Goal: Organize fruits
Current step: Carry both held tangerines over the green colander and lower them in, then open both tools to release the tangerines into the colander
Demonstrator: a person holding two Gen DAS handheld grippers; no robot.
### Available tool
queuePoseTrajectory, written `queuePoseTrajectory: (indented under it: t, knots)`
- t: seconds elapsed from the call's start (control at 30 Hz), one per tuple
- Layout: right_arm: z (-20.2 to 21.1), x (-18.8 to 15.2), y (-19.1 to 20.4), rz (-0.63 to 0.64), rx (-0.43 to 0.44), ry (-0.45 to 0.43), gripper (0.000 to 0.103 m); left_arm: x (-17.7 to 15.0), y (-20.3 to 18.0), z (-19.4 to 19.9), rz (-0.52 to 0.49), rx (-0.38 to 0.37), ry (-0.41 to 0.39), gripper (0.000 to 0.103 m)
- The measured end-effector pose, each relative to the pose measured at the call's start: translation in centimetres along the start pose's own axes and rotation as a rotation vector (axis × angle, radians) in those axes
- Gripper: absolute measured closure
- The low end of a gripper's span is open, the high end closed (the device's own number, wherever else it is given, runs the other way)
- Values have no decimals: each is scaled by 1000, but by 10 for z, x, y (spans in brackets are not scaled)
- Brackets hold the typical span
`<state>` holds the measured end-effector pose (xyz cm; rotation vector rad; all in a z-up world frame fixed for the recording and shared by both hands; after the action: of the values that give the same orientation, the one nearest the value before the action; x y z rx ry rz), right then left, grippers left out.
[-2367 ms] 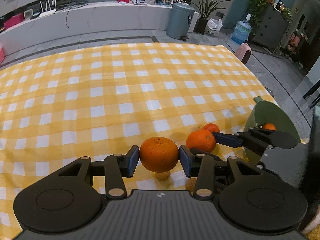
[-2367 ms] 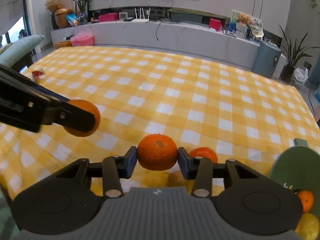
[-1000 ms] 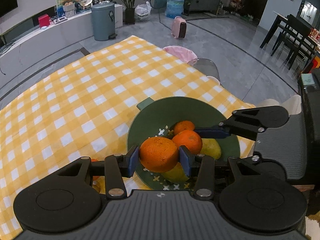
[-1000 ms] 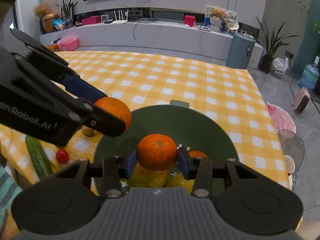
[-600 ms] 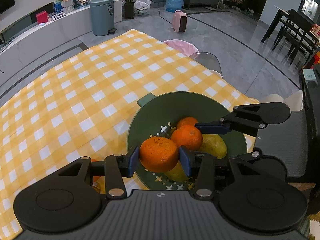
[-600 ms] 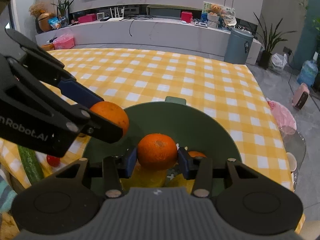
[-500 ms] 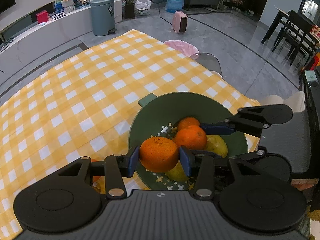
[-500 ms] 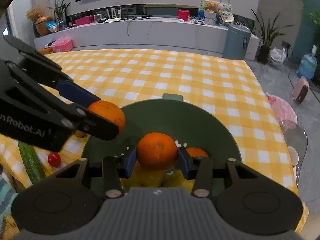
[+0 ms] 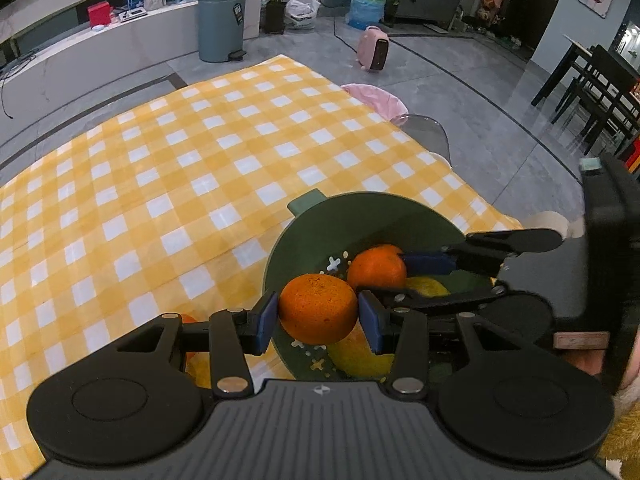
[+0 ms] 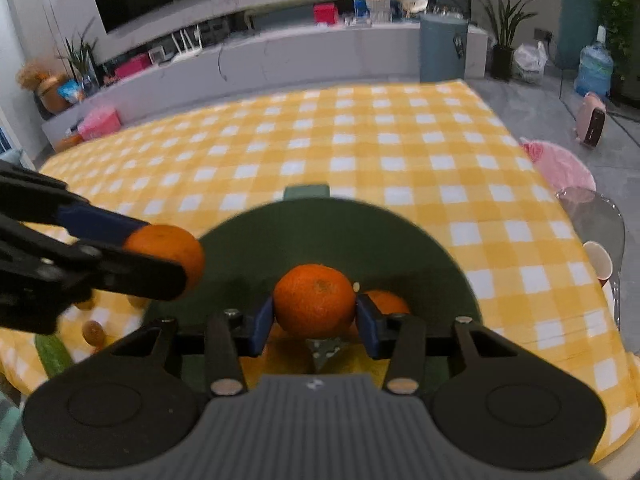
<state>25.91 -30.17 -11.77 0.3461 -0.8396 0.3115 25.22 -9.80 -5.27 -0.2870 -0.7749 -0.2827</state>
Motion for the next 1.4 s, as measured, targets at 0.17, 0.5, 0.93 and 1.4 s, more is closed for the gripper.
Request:
queuePoseTrajectory:
  t: [0.17, 0.5, 0.93, 1.4]
  knots:
    - [5, -4, -3, -4, 1, -8, 59, -2, -6, -8, -37, 1, 16, 54]
    - [37, -18, 4, 13, -29, -65, 55, -2, -21, -34, -98, 24, 57, 53]
    - [51, -30, 11, 58, -49, -100, 46, -12, -37, -64, -250, 132, 150, 50]
    - [47, -32, 22, 131, -64, -82, 40, -12, -41, -45, -255, 139, 108, 41]
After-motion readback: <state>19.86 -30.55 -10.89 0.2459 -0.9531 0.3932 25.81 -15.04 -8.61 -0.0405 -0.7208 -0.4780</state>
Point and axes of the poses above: each gripper's, at about its wrist camera, not at the fingertips, and z roughly against the way its jaws point, y to its left, x to its top, the point moved 1 cm from there along -z, roughly the way its jaws point, and after that the axes turned 14 degrees about -y, right-handed, at the moved point
